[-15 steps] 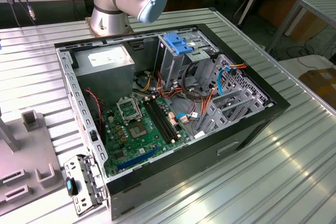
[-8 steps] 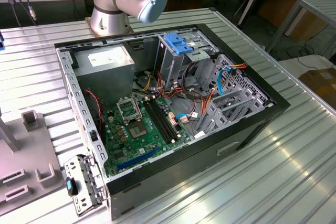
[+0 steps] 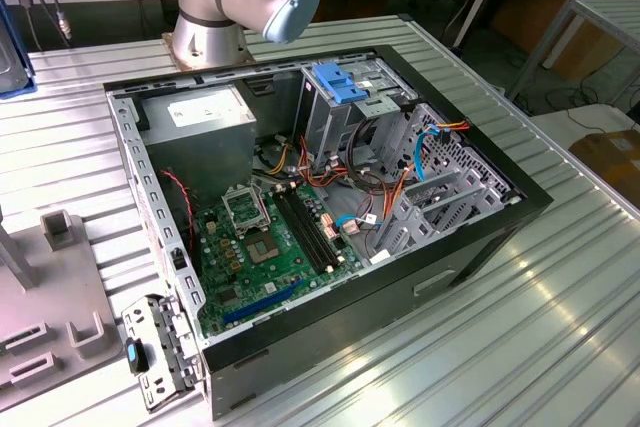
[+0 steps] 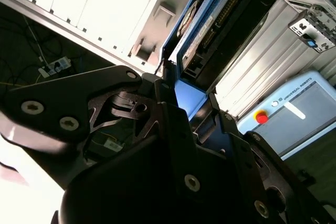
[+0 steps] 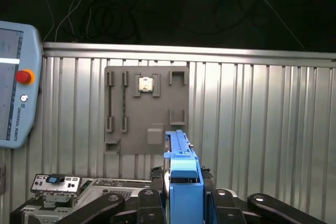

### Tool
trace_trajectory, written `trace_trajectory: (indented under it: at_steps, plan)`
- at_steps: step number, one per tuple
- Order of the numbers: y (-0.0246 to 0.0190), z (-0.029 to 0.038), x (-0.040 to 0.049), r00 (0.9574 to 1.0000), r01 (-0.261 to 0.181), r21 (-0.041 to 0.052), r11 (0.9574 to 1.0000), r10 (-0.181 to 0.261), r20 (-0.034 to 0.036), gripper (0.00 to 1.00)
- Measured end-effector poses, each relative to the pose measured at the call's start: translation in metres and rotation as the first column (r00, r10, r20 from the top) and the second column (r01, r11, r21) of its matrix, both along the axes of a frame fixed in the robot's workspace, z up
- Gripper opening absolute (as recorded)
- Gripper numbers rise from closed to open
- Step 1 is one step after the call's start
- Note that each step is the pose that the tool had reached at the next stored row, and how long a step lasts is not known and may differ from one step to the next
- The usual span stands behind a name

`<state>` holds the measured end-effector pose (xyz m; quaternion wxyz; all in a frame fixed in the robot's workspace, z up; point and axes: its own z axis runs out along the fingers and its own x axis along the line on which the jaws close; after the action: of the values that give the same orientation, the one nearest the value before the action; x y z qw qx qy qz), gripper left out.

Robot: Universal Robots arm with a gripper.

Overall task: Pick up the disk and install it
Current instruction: 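Pick up the disk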

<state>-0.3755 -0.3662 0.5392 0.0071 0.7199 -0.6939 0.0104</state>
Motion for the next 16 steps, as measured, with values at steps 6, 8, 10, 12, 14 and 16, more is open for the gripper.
trace_trajectory:
  at_steps: [6,8,10,12,14,16]
  plan:
    - [0.0,0.0,0.0077,1.0,0.0,-0.0007,1.0,0.0,0.0001,0.37]
    - [0.0,0.0,0.0101,1.0,0.0,-0.0009,1.0,0.0,0.0001,0.37]
    - [0.0,0.0,0.0139,1.0,0.0,-0.0013,1.0,0.0,0.0,0.37]
    - [0.0,0.0,0.0158,1.0,0.0,-0.0014,1.0,0.0,0.0001,0.37]
    - [0.0,0.0,0.0183,1.0,0.0,-0.0016,1.0,0.0,0.0,0.37]
    - [0.0,0.0,0.0202,1.0,0.0,-0.0017,1.0,0.0,0.0001,0.37]
